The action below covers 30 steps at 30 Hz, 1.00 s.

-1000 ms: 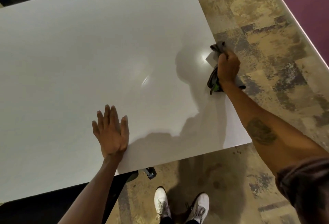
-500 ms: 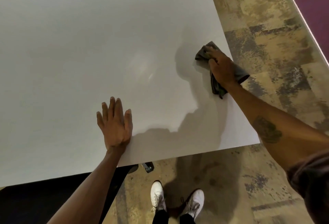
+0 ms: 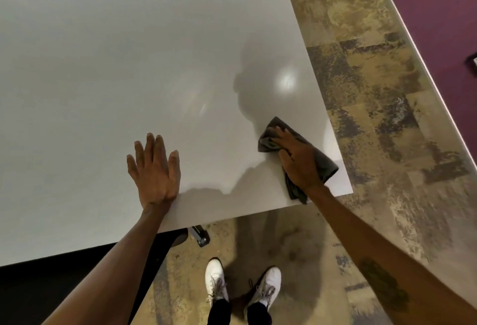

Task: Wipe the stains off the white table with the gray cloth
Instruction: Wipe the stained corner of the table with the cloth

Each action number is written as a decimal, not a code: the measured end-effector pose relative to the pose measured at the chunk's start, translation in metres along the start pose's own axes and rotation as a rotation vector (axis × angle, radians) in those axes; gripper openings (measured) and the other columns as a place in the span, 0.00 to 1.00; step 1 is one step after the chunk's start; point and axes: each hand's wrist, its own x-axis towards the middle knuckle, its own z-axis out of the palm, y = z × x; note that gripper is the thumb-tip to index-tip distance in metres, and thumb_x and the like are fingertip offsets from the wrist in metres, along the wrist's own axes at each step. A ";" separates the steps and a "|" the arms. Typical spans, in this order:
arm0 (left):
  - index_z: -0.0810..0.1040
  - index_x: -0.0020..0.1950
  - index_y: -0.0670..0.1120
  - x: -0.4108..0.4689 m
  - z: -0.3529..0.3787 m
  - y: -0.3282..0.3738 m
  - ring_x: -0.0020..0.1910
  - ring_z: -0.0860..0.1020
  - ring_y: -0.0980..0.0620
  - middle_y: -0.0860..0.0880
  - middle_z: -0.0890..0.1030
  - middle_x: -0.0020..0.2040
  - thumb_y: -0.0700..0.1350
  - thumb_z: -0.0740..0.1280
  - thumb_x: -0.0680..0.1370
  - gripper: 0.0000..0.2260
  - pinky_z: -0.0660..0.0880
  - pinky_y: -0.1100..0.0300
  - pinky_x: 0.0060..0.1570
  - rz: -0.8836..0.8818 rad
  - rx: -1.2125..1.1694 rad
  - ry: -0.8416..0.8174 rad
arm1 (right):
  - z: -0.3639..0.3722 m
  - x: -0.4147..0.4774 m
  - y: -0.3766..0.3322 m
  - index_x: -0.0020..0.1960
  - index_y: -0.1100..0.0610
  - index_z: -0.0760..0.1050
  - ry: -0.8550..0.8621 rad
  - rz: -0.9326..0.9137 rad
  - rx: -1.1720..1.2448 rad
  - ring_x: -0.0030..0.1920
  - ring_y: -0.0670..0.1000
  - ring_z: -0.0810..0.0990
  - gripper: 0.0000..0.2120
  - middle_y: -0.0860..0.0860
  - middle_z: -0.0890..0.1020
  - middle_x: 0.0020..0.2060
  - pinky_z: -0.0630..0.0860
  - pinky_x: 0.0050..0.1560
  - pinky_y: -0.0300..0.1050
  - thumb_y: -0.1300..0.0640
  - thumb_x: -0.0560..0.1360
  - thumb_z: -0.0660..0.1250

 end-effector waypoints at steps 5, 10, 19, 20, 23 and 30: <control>0.62 0.82 0.46 -0.004 -0.003 0.003 0.84 0.52 0.43 0.47 0.59 0.84 0.59 0.47 0.85 0.29 0.48 0.39 0.81 0.008 -0.010 -0.006 | 0.057 -0.026 -0.041 0.73 0.58 0.70 0.445 0.392 0.006 0.77 0.56 0.62 0.23 0.53 0.69 0.74 0.61 0.77 0.53 0.64 0.78 0.56; 0.62 0.83 0.47 -0.002 -0.002 0.003 0.84 0.51 0.44 0.48 0.58 0.84 0.58 0.49 0.85 0.28 0.47 0.40 0.82 0.010 -0.054 0.005 | 0.092 0.022 -0.072 0.72 0.59 0.70 0.699 0.638 0.031 0.79 0.60 0.56 0.22 0.55 0.62 0.78 0.60 0.77 0.60 0.65 0.80 0.55; 0.69 0.79 0.42 0.000 -0.002 0.000 0.81 0.61 0.37 0.42 0.65 0.81 0.52 0.55 0.87 0.24 0.58 0.36 0.78 0.104 0.097 0.099 | 0.078 0.161 -0.065 0.72 0.59 0.71 0.752 0.594 0.043 0.78 0.59 0.58 0.23 0.54 0.65 0.77 0.60 0.76 0.53 0.64 0.79 0.53; 0.69 0.79 0.42 0.002 -0.002 0.000 0.81 0.61 0.38 0.42 0.65 0.81 0.52 0.55 0.87 0.24 0.59 0.36 0.78 0.103 0.101 0.095 | 0.076 0.173 -0.064 0.71 0.59 0.72 0.728 0.568 0.039 0.78 0.59 0.59 0.23 0.55 0.66 0.76 0.60 0.75 0.53 0.65 0.78 0.54; 0.69 0.79 0.43 0.005 -0.003 -0.001 0.81 0.61 0.38 0.43 0.65 0.81 0.51 0.54 0.86 0.23 0.59 0.35 0.78 0.089 0.071 0.087 | 0.073 0.201 -0.062 0.70 0.60 0.73 0.587 0.423 0.009 0.76 0.59 0.63 0.23 0.58 0.70 0.73 0.61 0.75 0.51 0.66 0.76 0.56; 0.71 0.77 0.39 0.004 0.001 -0.003 0.79 0.64 0.34 0.40 0.68 0.79 0.42 0.64 0.84 0.21 0.62 0.32 0.75 0.113 0.003 0.175 | 0.070 0.205 -0.062 0.68 0.60 0.75 0.099 0.092 0.016 0.73 0.55 0.69 0.23 0.56 0.73 0.71 0.63 0.76 0.49 0.67 0.76 0.56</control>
